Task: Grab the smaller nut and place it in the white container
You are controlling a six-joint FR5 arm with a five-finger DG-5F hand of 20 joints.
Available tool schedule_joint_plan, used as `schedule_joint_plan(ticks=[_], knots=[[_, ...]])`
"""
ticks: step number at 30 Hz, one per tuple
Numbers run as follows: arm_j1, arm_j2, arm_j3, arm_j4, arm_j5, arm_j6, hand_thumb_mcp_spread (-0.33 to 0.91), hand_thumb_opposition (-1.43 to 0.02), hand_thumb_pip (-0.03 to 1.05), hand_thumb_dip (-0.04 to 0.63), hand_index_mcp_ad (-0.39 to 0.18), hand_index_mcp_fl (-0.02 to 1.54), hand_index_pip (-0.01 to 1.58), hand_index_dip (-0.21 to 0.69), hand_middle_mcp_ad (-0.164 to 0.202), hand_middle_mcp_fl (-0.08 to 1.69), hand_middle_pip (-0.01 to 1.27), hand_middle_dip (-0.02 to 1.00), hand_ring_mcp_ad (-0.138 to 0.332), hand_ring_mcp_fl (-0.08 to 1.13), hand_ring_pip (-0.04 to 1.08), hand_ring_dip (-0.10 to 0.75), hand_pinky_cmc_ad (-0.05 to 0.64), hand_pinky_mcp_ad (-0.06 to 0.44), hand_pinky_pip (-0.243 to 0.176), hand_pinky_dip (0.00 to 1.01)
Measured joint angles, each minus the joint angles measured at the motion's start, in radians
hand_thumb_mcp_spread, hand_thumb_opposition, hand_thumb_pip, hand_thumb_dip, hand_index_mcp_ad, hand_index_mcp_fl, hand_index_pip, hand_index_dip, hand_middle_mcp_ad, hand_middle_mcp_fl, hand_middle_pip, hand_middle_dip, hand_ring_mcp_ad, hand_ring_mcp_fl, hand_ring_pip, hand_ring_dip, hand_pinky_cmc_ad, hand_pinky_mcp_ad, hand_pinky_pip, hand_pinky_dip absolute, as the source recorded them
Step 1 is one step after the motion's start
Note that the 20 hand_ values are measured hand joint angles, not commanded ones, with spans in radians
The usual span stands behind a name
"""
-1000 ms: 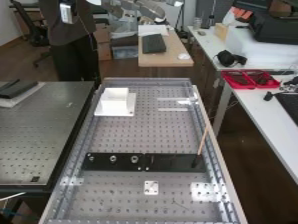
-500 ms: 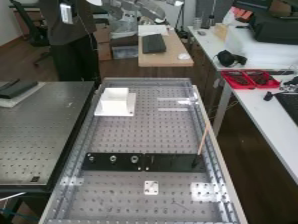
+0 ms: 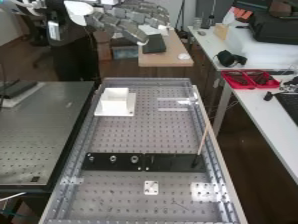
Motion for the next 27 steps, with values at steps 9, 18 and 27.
schedule_joint_plan(ticks=[9,18,27], knots=[[-0.023,0.039,-0.120,0.051,0.058,-0.010,0.24,-0.74,0.44,0.068,-0.075,0.04,0.09,0.241,-0.012,0.01,0.14,0.29,0.166,0.00,0.09,0.124,0.414,0.314,-0.089,0.34],[-0.053,0.053,-0.197,0.082,0.076,-0.026,0.24,-0.76,0.46,0.093,-0.075,0.04,0.08,0.216,-0.012,0.01,0.13,0.29,0.166,0.00,0.09,0.124,0.414,0.314,-0.089,0.34],[-0.108,0.040,-0.256,0.124,0.030,-0.024,0.26,-0.77,0.54,0.112,-0.098,0.05,0.15,0.175,-0.010,0.01,0.14,0.29,0.166,0.00,0.09,0.124,0.414,0.314,-0.089,0.34]])
